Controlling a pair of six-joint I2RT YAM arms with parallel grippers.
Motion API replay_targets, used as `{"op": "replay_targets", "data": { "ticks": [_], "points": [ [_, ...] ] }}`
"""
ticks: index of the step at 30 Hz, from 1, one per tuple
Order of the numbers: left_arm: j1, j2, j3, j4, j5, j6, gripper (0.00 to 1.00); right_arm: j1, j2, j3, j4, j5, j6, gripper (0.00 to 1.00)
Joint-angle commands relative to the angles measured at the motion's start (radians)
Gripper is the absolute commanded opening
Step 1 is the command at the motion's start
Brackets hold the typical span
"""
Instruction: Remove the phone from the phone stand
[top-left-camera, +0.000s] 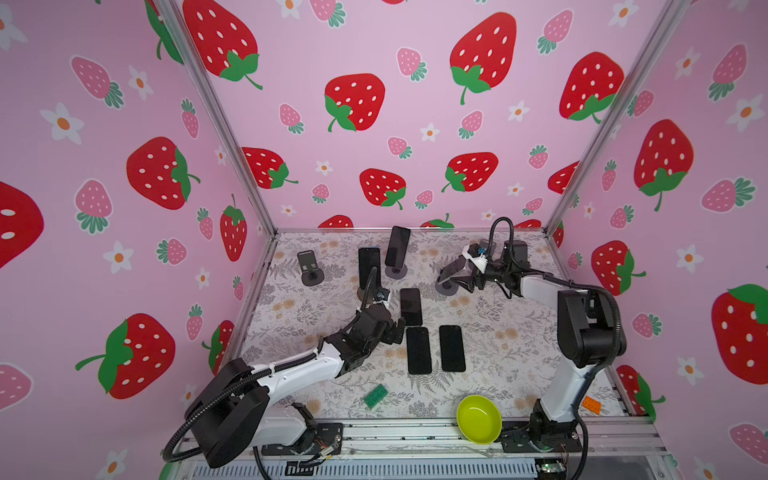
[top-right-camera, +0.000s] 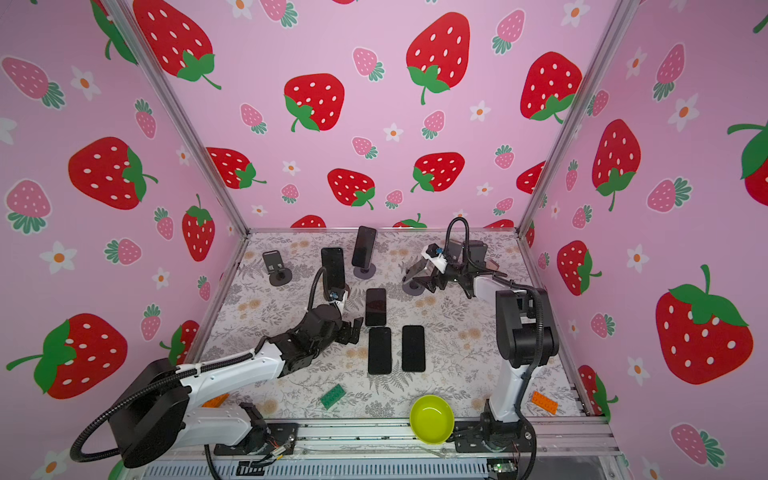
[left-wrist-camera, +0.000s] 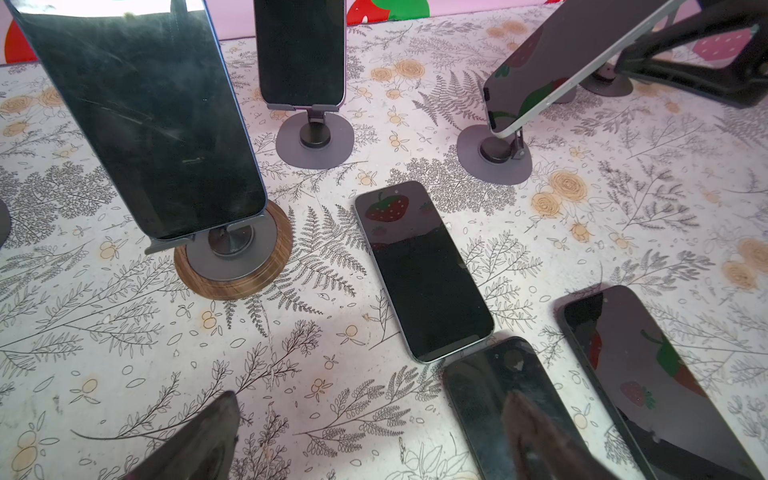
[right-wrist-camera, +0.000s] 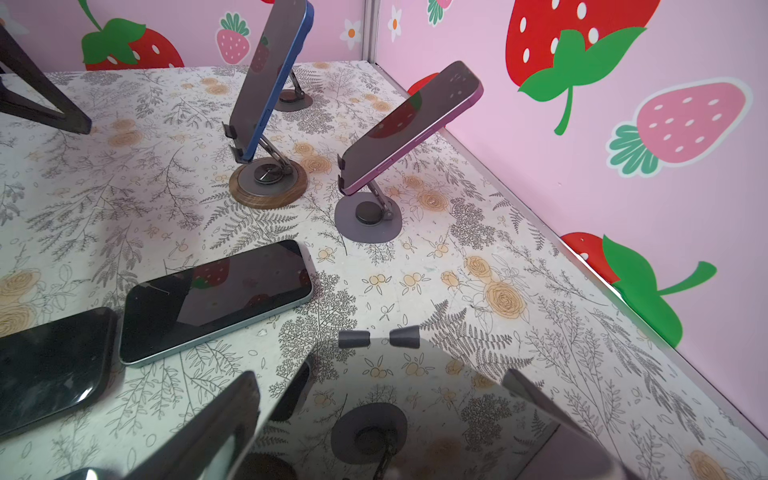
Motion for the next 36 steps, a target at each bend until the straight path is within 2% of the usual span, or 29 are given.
{"op": "replay_targets", "data": {
  "ticks": [1,15,24,36],
  "points": [
    [-0.001,-0.006,0.015,0.014,-0.005,-0.007,1.00,0.001,0.012,0.026,-0.013,-0.047,-0.031,0.90],
    [0.000,-0.006,0.015,0.013,-0.006,-0.007,1.00,-0.002,0.033,0.065,-0.029,-0.061,-0.001,0.67],
    [0.000,-0.006,0.015,0.013,-0.006,-0.005,1.00,-0.003,-0.008,0.068,-0.031,-0.093,0.016,0.65],
    [0.001,-0.061,0.041,-0.032,-0.004,-0.006,0.99,-0.003,-0.177,0.086,-0.103,-0.106,0.013,0.65]
  ]
}}
